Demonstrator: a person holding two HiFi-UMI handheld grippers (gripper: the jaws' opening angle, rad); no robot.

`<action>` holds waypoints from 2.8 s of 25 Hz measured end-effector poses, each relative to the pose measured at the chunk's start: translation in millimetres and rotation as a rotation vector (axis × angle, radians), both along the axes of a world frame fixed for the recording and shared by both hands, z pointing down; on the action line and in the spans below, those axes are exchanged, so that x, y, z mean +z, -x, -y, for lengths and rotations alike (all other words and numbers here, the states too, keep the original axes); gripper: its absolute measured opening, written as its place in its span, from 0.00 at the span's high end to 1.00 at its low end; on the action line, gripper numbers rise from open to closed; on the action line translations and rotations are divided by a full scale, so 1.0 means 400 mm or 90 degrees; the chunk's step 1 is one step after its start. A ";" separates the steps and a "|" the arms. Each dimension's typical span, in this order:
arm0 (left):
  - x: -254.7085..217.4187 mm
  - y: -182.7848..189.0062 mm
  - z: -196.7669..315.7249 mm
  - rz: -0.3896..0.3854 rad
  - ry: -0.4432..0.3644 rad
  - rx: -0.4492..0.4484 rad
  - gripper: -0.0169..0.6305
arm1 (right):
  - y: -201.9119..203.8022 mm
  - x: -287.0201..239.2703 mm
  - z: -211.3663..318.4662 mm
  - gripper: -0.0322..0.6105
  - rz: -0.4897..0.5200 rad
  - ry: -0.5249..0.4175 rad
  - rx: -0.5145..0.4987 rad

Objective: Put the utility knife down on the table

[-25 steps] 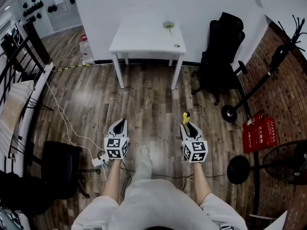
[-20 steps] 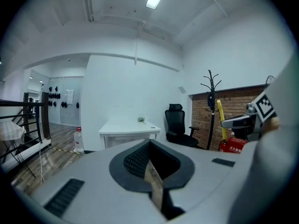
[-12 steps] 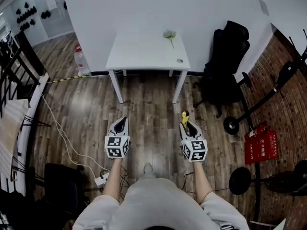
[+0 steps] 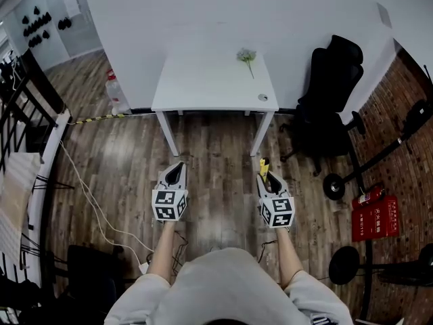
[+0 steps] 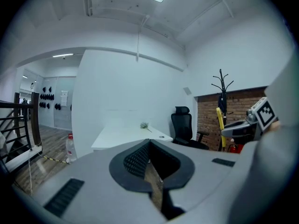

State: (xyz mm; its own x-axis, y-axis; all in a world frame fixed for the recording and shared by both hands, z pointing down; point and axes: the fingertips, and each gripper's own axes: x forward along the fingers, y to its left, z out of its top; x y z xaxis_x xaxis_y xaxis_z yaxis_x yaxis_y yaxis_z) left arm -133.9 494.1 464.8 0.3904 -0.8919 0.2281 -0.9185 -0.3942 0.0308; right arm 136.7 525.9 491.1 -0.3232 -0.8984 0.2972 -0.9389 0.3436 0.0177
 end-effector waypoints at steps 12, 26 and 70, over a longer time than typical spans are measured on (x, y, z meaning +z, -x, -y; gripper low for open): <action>0.030 0.008 0.147 0.016 0.011 0.009 0.96 | 0.007 0.018 0.148 0.78 0.001 0.005 0.001; 0.075 -0.012 0.432 0.029 0.013 0.002 0.96 | -0.017 0.085 0.437 0.78 -0.001 0.014 -0.008; 0.060 -0.045 1.591 0.021 0.046 -0.020 0.96 | 0.052 0.024 1.639 0.78 0.034 0.035 -0.067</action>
State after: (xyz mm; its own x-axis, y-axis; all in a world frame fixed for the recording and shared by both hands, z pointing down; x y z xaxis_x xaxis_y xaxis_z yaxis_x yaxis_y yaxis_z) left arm -116.0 -142.2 488.8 0.3538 -0.8841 0.3054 -0.9313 -0.3632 0.0275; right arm 116.1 -129.7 500.7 -0.4319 -0.8414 0.3249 -0.8966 0.4396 -0.0533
